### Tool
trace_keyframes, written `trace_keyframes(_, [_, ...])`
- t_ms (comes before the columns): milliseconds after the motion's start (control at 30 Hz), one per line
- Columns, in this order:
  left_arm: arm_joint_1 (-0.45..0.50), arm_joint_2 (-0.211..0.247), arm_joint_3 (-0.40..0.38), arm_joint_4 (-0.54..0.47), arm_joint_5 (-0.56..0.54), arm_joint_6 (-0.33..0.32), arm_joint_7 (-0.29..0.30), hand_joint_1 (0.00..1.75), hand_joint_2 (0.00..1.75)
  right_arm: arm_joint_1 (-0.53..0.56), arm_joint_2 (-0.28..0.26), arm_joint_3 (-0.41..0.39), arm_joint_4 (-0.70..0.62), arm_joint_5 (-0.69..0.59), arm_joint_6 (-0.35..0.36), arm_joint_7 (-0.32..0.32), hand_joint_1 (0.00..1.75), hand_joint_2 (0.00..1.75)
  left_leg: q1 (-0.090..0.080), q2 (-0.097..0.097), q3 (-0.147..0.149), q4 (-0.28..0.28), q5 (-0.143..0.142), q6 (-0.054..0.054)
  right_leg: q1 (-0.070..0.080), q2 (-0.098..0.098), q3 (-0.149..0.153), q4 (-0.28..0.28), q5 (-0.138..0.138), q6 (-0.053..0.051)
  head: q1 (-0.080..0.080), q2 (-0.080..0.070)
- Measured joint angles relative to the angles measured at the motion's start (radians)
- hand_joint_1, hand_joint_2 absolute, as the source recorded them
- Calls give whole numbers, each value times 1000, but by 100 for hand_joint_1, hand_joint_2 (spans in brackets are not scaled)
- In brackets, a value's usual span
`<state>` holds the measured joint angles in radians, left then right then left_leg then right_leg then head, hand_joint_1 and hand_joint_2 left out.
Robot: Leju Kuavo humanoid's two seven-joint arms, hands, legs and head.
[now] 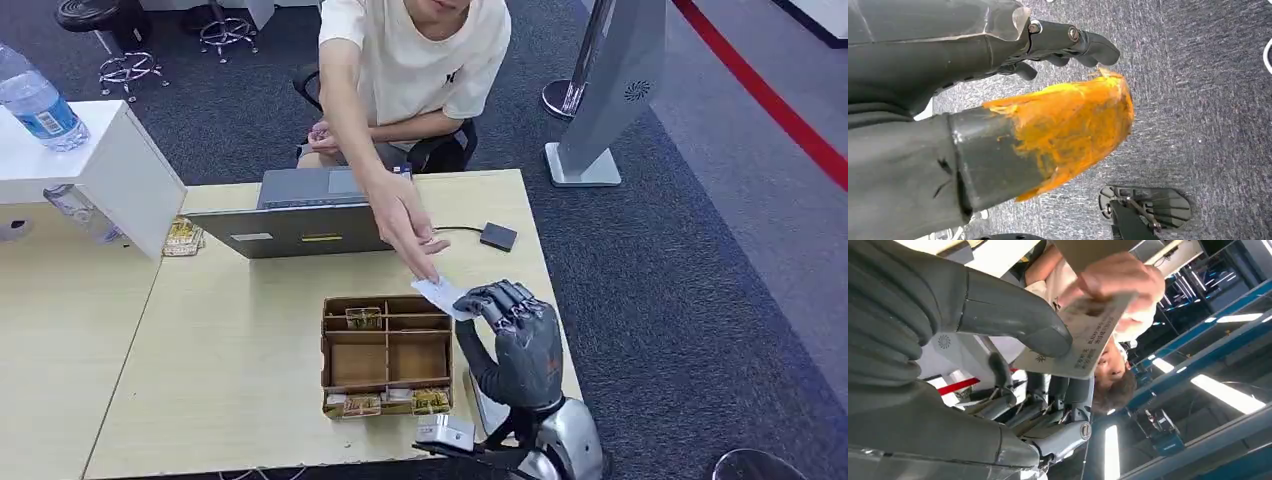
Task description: Pass the card to the sensor for recognition and then transmit it.
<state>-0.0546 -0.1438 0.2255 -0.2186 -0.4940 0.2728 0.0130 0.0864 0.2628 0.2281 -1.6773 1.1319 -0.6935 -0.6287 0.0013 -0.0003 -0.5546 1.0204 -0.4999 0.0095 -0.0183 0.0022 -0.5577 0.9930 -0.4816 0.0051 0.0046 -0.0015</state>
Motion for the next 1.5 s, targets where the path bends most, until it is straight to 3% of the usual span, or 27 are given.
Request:
trace_keyframes(400, [0, 0, 2, 0, -10, 0, -2, 0, 0, 1, 0, -2, 0, -59, 0, 2, 175, 175, 0, 0, 0, 0, 0, 0, 0, 0, 0, 0, 0, 0, 0, 0])
trace_keyframes(500, [0, 0, 8, 0, -11, 1, -2, 0, 0, 0, -2, 6, 0, -114, 0, 33, 175, 175, 0, 0, 0, 0, 0, 0, 0, 0, 0, 0, 0, 0, 0, 0])
trace_keyframes(667, [0, 0, 27, 0, -8, 3, -5, 0, 0, -4, -37, 73, 0, -327, 10, 140, 175, 175, 0, 0, 0, 0, 0, 0, 0, 0, 0, 0, 0, 0, 0, 0])
trace_keyframes(767, [1, 0, 40, 0, 3, 9, -13, 0, 0, -3, -74, 105, -6, -521, 82, 189, 175, 175, 0, 0, 0, 0, 0, 0, 0, 0, 0, 0, 0, 0, 0, 0])
trace_keyframes(900, [1, 0, 69, 0, 18, 15, -23, 0, 0, 5, -124, 107, -11, -775, 229, 230, 175, 175, 0, 0, 0, 0, 0, 0, 0, 0, 0, 0, 0, 0, 0, 0])
trace_keyframes(1167, [2, 1, 120, 0, 27, 18, -35, 0, 0, 45, -200, -4, 31, -1116, 494, 253, 175, 175, 0, 0, 0, 0, 0, 0, 0, 0, 0, -1, 0, 0, 0, 0])
trace_keyframes(1400, [2, 2, 147, 0, 29, 21, -37, 0, 0, 68, -233, -79, 71, -1286, 623, 292, 175, 175, 0, 0, 0, 0, 0, 0, 0, 0, -1, 0, 0, 0, 0, 0])
trace_keyframes(1500, [3, 3, 158, 0, 34, 21, -41, 0, 0, 79, -272, -114, 92, -1298, 636, 293, 175, 175, 0, 0, 0, 0, 0, 0, 0, 0, 0, 0, 0, 0, 0, 0])
